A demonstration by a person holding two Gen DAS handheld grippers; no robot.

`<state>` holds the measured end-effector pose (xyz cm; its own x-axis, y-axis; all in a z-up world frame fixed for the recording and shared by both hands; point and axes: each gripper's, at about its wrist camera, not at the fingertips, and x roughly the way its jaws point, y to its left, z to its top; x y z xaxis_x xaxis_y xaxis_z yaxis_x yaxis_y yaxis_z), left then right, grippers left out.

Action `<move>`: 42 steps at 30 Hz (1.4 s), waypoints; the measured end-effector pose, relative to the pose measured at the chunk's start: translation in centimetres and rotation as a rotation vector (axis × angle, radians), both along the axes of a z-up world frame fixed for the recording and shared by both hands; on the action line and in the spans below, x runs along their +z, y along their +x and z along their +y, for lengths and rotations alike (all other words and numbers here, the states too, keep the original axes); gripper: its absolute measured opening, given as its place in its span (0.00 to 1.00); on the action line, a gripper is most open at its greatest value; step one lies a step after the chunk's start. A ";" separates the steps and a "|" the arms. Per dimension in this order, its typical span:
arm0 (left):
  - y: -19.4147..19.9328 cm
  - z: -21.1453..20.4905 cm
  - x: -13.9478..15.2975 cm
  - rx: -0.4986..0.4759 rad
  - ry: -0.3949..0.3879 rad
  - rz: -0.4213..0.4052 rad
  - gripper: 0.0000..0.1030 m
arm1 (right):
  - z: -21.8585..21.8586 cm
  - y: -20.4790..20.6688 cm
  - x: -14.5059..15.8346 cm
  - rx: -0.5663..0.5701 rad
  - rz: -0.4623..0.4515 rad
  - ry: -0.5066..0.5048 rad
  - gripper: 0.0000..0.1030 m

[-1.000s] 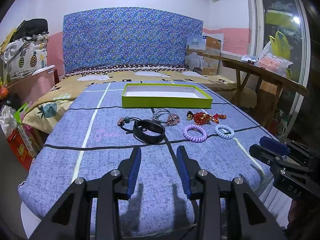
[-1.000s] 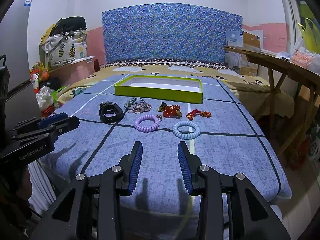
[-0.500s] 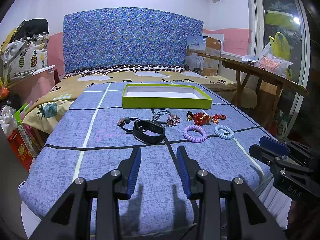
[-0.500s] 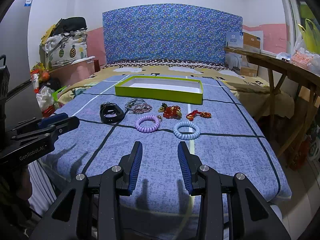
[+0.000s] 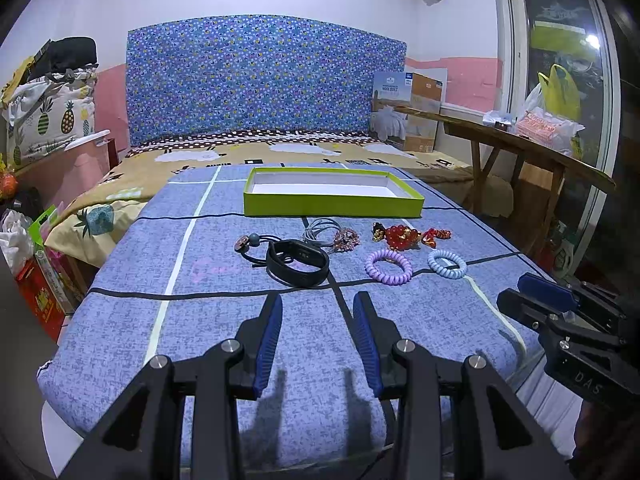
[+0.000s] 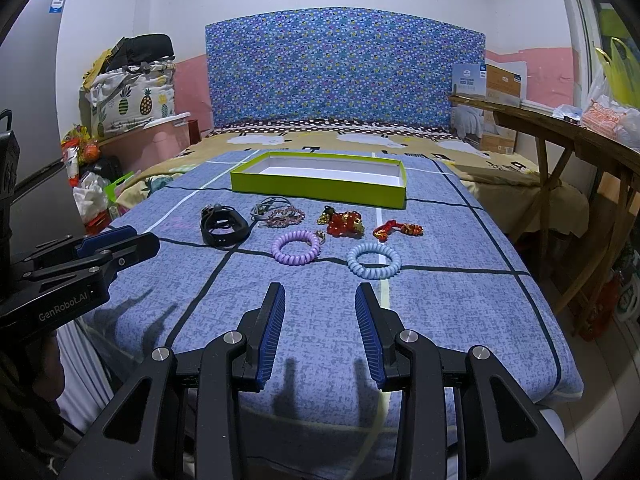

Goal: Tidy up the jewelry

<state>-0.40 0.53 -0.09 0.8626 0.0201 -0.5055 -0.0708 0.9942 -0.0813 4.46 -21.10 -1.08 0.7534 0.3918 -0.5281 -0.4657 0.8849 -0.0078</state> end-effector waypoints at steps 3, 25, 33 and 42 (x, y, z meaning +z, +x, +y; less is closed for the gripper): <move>0.0 0.0 0.0 0.000 -0.001 0.000 0.37 | 0.0 0.0 0.0 0.000 0.000 0.000 0.37; 0.7 0.0 0.2 -0.015 -0.036 0.022 0.43 | 0.0 -0.2 0.5 -0.001 -0.001 0.000 0.37; 2.5 0.8 0.2 0.008 -0.012 0.032 0.43 | 0.7 1.4 0.5 0.001 0.007 -0.010 0.37; 6.0 2.7 -0.5 0.062 -0.029 0.106 0.43 | 1.1 4.5 0.2 0.009 0.039 -0.029 0.37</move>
<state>5.63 3.26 -0.59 0.8018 0.0554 -0.5950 -0.1417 0.9849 -0.0992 8.95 -20.03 -0.92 0.7284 0.3826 -0.5683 -0.4744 0.8801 -0.0156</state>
